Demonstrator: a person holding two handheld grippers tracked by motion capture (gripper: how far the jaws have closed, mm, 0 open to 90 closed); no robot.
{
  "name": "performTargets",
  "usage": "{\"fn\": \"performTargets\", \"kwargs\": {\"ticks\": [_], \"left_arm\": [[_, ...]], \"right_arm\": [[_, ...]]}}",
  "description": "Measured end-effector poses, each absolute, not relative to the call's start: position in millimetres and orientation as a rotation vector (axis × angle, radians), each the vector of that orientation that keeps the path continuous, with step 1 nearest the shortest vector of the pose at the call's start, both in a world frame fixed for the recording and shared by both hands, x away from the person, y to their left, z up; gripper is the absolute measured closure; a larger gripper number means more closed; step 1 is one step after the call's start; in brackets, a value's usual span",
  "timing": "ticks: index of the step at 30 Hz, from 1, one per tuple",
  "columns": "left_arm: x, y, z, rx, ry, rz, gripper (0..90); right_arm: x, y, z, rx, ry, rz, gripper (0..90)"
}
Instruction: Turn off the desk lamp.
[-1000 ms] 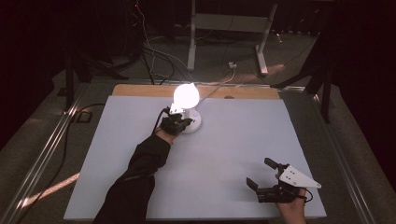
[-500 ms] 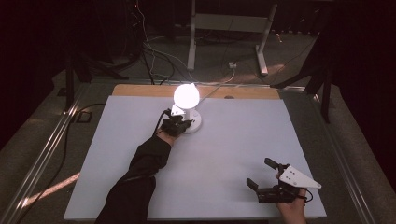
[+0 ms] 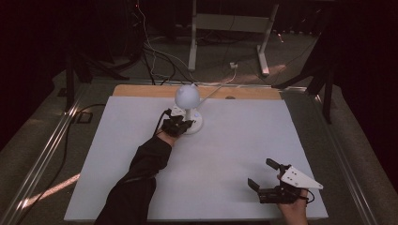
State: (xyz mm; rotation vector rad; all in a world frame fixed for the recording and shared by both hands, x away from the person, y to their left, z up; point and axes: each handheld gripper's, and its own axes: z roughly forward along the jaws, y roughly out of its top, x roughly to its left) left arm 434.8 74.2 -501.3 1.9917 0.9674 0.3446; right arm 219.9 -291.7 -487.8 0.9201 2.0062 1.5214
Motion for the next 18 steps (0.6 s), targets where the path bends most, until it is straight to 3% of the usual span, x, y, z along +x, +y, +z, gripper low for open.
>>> {"fn": "performTargets", "kwargs": {"ticks": [10,16,18], "left_arm": [[426.0,77.2,-490.4,1.985,0.974,0.281,79.2],[418.5,77.1,-484.8,2.027,0.972,0.260,48.0],[416.6,78.1,-482.5,2.037,0.974,0.261,45.1]], "right_arm": [[220.1,-291.7,-487.9,0.919,2.007,1.521,0.0],[220.3,-291.1,-487.9,0.918,2.009,1.520,0.0],[220.2,-291.1,-487.9,0.917,2.010,1.519,0.0]]}}
